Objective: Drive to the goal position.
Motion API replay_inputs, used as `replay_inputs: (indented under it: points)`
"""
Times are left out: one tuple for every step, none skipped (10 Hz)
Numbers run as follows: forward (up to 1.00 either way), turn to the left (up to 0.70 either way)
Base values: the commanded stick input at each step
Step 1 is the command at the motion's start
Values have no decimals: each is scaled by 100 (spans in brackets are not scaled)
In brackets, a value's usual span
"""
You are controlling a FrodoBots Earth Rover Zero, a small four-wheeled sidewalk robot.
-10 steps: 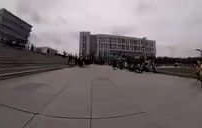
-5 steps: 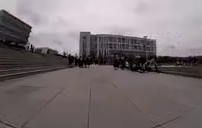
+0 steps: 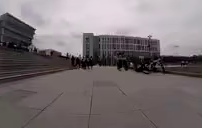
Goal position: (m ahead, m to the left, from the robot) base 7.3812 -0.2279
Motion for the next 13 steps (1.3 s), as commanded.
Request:
replay_inputs:
  points:
    - [70, 0]
    - [70, 0]
    - [70, 0]
    - [70, 0]
    - [70, 0]
    - [70, 0]
    - [70, 0]
    - [70, 0]
    - [70, 0]
    - [70, 0]
    - [70, 0]
    - [70, 0]
    - [70, 0]
